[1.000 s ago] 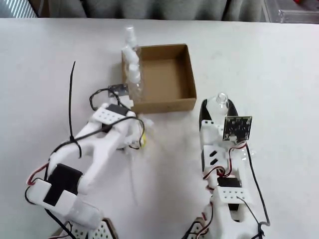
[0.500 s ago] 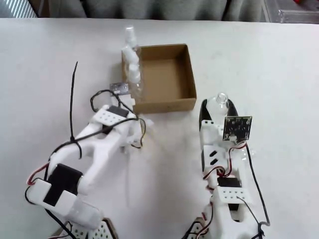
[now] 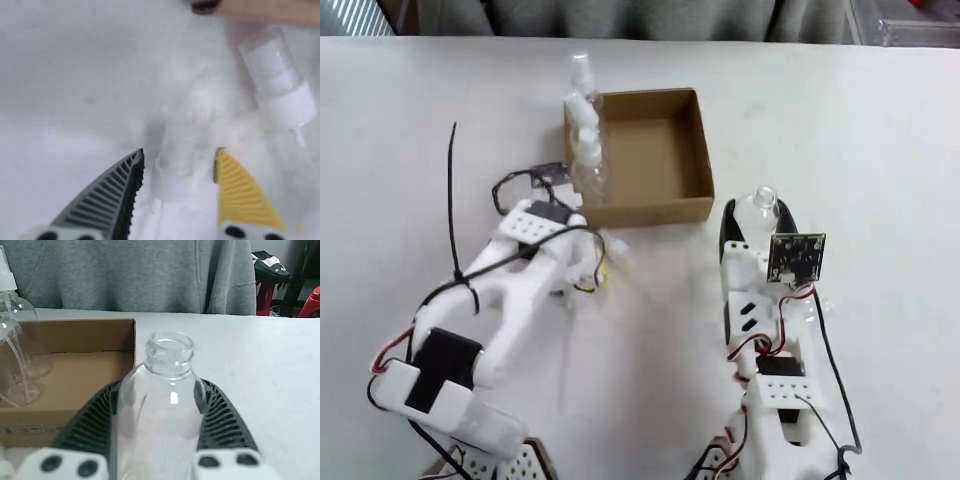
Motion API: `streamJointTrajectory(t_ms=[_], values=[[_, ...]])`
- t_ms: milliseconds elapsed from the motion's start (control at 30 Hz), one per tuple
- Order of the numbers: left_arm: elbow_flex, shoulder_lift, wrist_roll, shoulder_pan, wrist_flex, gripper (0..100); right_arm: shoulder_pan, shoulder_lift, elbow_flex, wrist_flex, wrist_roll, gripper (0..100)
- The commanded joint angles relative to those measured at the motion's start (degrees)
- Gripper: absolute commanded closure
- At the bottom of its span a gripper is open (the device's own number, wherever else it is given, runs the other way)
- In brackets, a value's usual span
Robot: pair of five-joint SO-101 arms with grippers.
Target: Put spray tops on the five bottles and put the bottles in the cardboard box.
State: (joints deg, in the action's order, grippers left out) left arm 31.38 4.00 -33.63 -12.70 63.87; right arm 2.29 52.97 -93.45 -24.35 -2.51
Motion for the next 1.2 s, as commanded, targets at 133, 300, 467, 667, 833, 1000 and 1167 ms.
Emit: streamJointTrajectory(t_ms=[133,300,467,667,833,1000,1167], values=[[-2.99,-0.75,0.79,0.48,2.29,73,0.4,0.92,0.88,0.92,0.18,98.2],[-2.99,-0.22,6.15,0.4,2.37,81,0.4,0.92,0.88,0.92,0.18,98.2],[-2.81,-0.13,9.93,0.31,2.37,81,0.4,0.84,0.88,0.92,0.18,98.2],[-0.7,-0.13,9.49,-3.56,0.7,81,0.4,0.84,0.88,0.92,0.18,98.2],[0.26,-0.13,7.47,-3.56,-0.7,82,0.4,0.84,0.88,0.92,0.18,98.2],[2.29,-0.13,4.84,-3.65,-4.48,82,0.31,0.84,0.88,0.92,0.18,98.2],[2.37,-0.48,4.75,-3.65,-4.22,82,0.04,0.92,0.88,0.92,0.18,98.2]])
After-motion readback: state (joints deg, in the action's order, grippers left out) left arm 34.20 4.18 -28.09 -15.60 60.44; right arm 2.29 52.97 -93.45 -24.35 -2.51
